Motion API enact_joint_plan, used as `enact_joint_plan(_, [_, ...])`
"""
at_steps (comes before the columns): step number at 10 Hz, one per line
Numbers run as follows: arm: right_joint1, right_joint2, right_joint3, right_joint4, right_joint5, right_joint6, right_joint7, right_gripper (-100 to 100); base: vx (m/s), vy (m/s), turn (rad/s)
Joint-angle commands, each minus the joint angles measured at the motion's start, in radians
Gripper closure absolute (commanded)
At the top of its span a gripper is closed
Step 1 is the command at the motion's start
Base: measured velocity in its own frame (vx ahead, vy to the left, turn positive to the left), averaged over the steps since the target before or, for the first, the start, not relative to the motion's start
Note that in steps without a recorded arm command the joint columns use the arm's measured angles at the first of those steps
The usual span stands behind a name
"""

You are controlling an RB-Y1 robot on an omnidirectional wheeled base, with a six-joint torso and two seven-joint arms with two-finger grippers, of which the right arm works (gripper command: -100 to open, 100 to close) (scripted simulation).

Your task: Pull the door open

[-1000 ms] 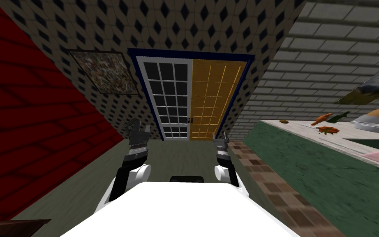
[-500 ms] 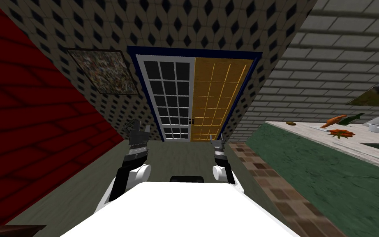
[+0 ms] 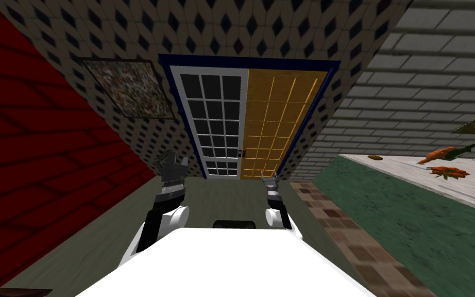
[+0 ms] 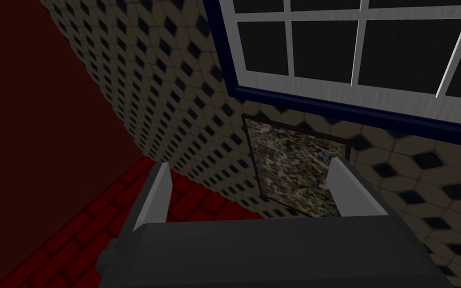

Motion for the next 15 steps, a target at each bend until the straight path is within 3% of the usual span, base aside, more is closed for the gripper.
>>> enact_joint_plan(1, [-0.015,-0.007,0.013,0.045,-0.014,-0.012,-0.041,-100,0.113,0.049,0.024])
enact_joint_plan(3, [-0.024,-0.013,0.02,0.073,-0.022,-0.019,-0.066,-100,0.084,0.04,0.015])
enact_joint_plan(7, [-0.06,-0.037,0.049,0.183,-0.058,-0.047,-0.164,-100,0.086,0.04,0.024])
enact_joint_plan(8, [-0.06,-0.037,0.049,0.183,-0.058,-0.047,-0.164,-100,0.065,0.029,0.007])
enact_joint_plan(15, [-0.123,-0.077,0.099,0.372,-0.118,-0.096,-0.334,-100,0.097,0.041,0.024])
